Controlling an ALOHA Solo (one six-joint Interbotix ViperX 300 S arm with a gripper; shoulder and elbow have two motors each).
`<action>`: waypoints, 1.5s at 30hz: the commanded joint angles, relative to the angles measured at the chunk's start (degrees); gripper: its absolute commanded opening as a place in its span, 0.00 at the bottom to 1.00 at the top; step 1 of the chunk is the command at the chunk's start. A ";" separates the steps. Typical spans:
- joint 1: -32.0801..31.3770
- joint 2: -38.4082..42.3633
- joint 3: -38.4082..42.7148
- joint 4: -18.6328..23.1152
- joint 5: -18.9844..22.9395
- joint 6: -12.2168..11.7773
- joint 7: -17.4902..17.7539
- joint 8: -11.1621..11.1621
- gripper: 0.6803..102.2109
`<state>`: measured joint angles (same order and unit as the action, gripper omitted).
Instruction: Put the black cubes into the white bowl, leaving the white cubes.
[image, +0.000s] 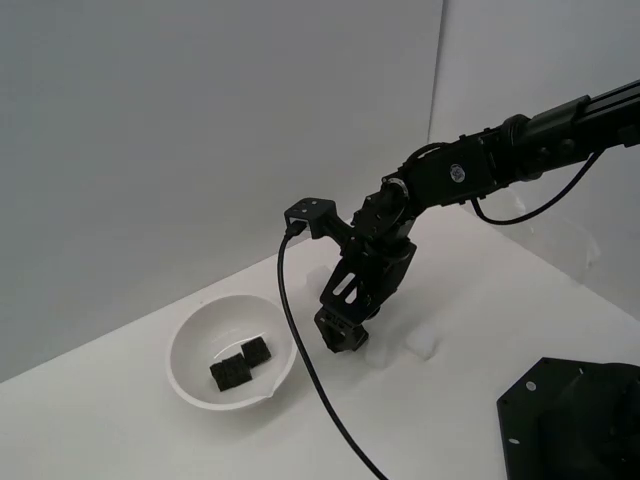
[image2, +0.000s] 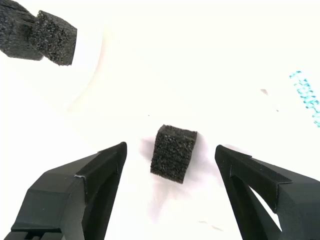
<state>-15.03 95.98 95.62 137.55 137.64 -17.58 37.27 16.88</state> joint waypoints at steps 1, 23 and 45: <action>-0.97 0.70 0.97 -0.18 -0.35 -1.14 -0.26 0.35 0.98; -1.32 0.26 0.53 0.09 -0.09 -1.14 0.00 0.35 0.04; 0.53 16.52 16.70 -6.42 -6.94 -0.35 8.96 -0.44 0.02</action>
<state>-14.06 110.30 109.78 133.07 133.15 -16.96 45.35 16.17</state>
